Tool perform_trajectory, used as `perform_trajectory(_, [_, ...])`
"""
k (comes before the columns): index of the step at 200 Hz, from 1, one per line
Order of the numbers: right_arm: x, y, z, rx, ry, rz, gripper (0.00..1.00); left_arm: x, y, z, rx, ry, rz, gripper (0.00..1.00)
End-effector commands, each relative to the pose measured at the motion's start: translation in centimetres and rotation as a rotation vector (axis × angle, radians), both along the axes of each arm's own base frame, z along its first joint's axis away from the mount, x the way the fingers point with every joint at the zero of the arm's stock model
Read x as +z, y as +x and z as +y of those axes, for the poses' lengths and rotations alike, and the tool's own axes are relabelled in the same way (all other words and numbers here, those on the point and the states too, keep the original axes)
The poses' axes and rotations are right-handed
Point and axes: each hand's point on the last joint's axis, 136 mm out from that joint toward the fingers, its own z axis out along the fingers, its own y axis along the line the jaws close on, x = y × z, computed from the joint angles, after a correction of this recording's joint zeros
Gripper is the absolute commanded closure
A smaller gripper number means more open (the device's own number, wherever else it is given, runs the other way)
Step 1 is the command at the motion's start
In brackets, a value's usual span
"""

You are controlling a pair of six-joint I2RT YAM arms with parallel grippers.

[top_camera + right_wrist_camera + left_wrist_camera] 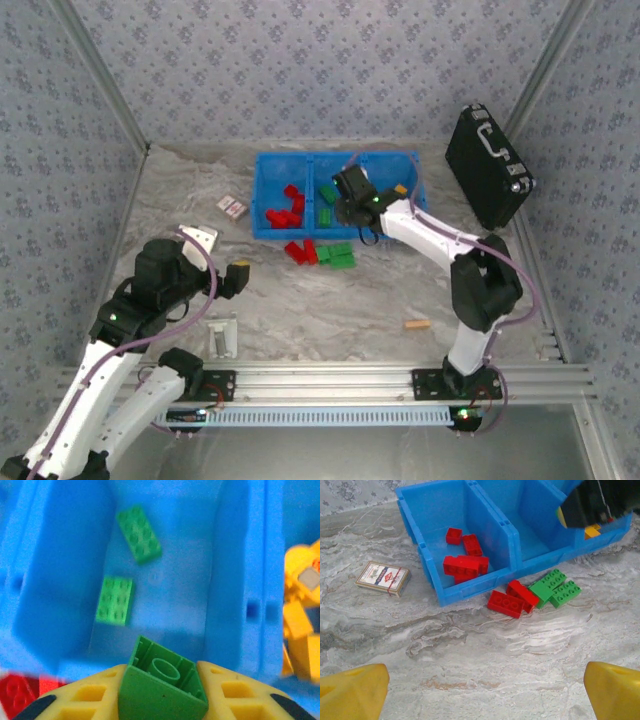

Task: Sort the legos into containers by color
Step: Place the lego in the container.

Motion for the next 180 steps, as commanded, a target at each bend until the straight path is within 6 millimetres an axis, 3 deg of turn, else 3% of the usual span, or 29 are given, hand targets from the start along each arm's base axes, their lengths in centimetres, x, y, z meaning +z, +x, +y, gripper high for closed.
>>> perform_trajectory(1, [-1.1, 2.2, 0.9, 0.018, -0.021, 0.006, 0.43, 0.2, 0.3, -0.1, -0.008, 0.005, -0.017, 0.0])
perform_trajectory(11, [-1.4, 2.7, 1.4, 0.026, -0.023, 0.009, 0.27, 0.2, 0.3, 0.0, -0.006, 0.007, -0.018, 0.0])
perform_trajectory(23, [-1.6, 2.9, 1.8, 0.038, -0.024, 0.013, 0.21, 0.1, 0.3, 0.0, -0.003, 0.009, -0.018, 0.0])
perform_trajectory(57, [-0.7, 1.7, 1.6, 0.042, -0.022, -0.012, 0.19, 0.1, 0.3, 0.0, -0.003, 0.009, -0.017, 0.0])
perform_trajectory(93, [0.1, -2.6, 1.7, 0.072, -0.024, -0.031, 0.17, 0.1, 0.3, 0.0, -0.004, 0.009, -0.015, 0.0])
perform_trajectory(134, [-3.2, -8.6, 2.2, 0.144, -0.098, 0.057, 0.15, 0.1, 0.3, -0.2, -0.014, 0.003, -0.013, 0.0])
perform_trajectory(140, [-4.9, -9.7, 1.5, 0.141, -0.125, 0.094, 0.15, 0.1, 0.3, -0.2, -0.013, 0.002, -0.013, 0.0])
perform_trajectory(180, [-8.4, -11.4, -0.2, 0.109, -0.152, 0.152, 0.14, 0.1, 0.3, -0.2, -0.017, 0.002, -0.01, 0.0])
